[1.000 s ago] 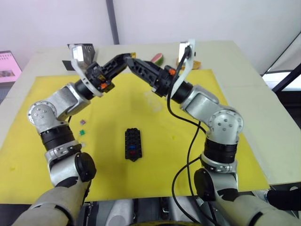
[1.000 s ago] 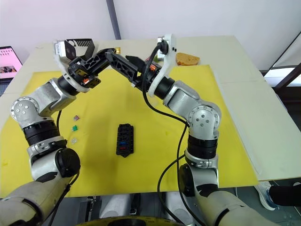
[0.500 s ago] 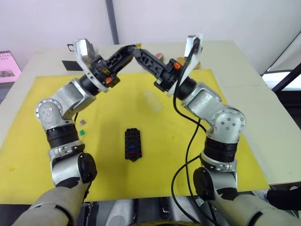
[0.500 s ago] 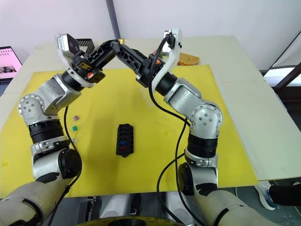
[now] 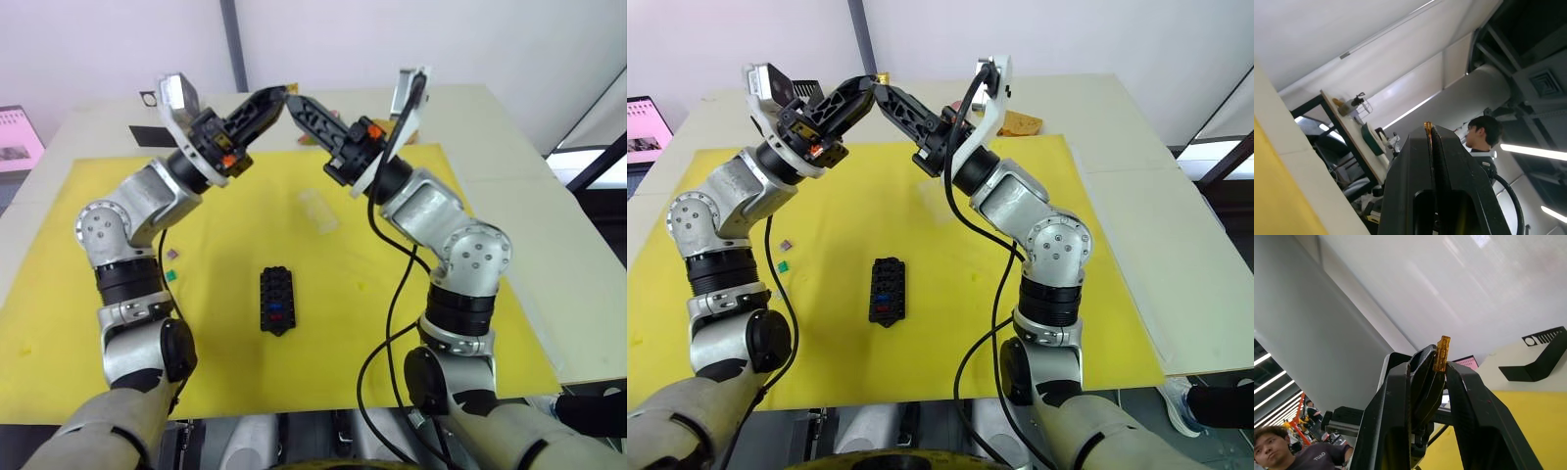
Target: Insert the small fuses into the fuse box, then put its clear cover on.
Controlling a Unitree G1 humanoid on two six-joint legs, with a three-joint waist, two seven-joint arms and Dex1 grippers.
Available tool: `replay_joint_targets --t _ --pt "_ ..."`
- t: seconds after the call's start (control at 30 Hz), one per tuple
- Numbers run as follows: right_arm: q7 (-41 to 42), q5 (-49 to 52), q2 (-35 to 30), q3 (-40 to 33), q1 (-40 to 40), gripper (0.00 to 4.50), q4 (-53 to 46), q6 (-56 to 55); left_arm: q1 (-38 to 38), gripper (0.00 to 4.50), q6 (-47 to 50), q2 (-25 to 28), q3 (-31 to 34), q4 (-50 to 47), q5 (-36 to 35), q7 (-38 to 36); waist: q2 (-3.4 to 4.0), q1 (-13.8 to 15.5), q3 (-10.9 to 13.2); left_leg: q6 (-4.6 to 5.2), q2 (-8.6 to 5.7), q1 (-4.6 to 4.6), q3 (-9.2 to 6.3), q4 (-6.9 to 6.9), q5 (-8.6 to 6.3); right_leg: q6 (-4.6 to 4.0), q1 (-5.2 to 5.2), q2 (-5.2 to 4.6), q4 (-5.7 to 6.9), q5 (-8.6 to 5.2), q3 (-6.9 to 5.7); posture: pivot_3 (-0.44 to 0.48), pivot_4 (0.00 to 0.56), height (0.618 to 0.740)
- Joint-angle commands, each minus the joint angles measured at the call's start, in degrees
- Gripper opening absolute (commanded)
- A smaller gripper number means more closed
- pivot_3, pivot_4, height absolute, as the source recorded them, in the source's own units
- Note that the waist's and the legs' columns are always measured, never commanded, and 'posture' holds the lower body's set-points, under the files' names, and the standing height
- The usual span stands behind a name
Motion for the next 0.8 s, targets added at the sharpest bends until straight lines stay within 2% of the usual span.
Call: replay_joint_targets --t 0.03,0.47,0.6,0.8 --pt "-0.46 1.96 -0.34 -0.19 -1.74 1.09 -0.88 -1.27 0.42 0.00 -1.20 0.77 -0.71 -3.09 -2.63 0.14 0.00 -0.02 0.00 0.00 0.00 0.00 0.00 0.00 0.00 0.00 0.00 0.00 0.00 0.00 0.00 0.000 0.150 0.740" --pt "-1.13 3.29 -1.43 0.30 -2.00 1.09 -0.56 -2.11 2.24 0.00 -3.71 0.99 -3.44 -5.13 -4.46 0.41 0.00 0.03 0.00 0.01 0.00 -0.01 0.00 0.00 0.00 0.00 0.00 0.00 -0.01 0.00 0.00 0.000 0.150 0.740" --pt "-1.21 3.42 -1.62 0.48 -1.89 0.02 -0.66 -2.46 2.49 0.00 -4.27 1.50 -3.80 -4.92 -4.66 0.16 0.00 0.05 0.00 0.01 0.00 -0.01 0.00 0.00 0.00 0.00 0.01 0.00 -0.02 0.00 0.00 0.000 0.150 0.740" --pt "-0.95 4.49 -1.82 0.61 -1.84 0.02 -1.13 -2.93 2.54 0.00 -4.62 2.15 -4.01 -4.63 -5.13 0.24 0.00 0.06 0.00 0.02 0.00 -0.01 0.00 -0.01 0.00 0.00 0.01 0.00 -0.04 0.00 0.00 0.000 0.150 0.740"
